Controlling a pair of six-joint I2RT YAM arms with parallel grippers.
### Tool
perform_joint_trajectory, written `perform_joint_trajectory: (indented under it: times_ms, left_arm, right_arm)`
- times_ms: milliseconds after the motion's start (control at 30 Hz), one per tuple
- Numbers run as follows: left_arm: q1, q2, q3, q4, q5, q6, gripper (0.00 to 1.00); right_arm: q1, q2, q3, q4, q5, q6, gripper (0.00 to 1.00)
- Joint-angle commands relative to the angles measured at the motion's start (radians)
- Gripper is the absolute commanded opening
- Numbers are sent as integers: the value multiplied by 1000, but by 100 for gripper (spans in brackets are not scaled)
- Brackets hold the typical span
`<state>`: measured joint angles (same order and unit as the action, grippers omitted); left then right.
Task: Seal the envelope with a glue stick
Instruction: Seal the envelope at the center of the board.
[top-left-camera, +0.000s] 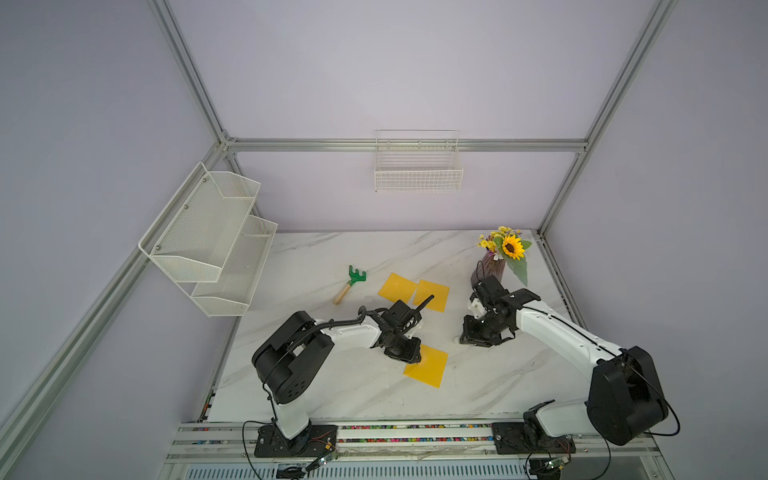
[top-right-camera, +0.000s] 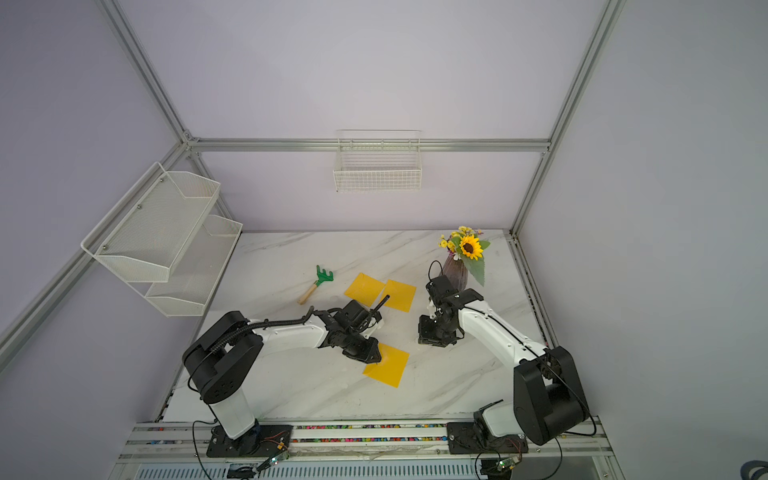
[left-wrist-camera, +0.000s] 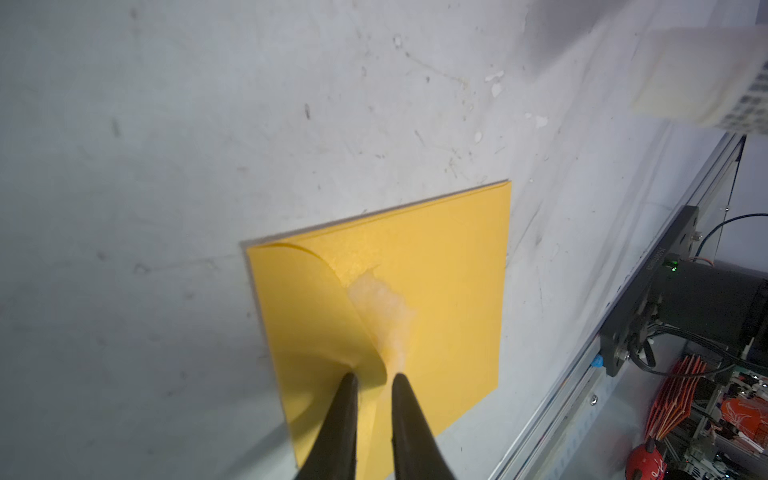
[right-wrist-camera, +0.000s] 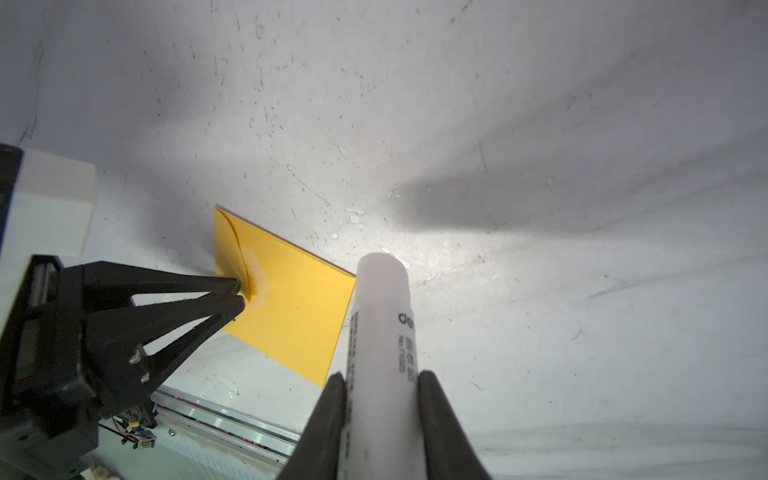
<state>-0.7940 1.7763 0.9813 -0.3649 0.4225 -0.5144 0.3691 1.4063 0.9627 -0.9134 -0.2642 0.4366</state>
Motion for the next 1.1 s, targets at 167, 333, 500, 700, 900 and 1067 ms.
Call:
perform_joint_trajectory:
  times_ms: [167,333,500,700,900,1067]
  left_arm:
    - [2,22,14,-63,-28,-2,9]
    - [-25,64,79,-176,-115,24,6]
    - [-75,117,158,-295,-232,36,7]
    - [-116,180,211,-381,-320,22,8]
    - [-146,211,240,-439,-382,-22,11]
    - [-170,257,276,-489,-428,-54,12]
  right_arm:
    - [-6,-8,-10,-8,-9,-13,0]
    - [-6,-9,-2,-14,-15,-16,0]
    - [-6,-13,4,-17,-15,-17,0]
    - [-7,-23,-4,-4,-24,-19,0]
    - [-4,-29,-4,-5,-5,-22,0]
    - [-1,-66,-10,-14,1,-20,0]
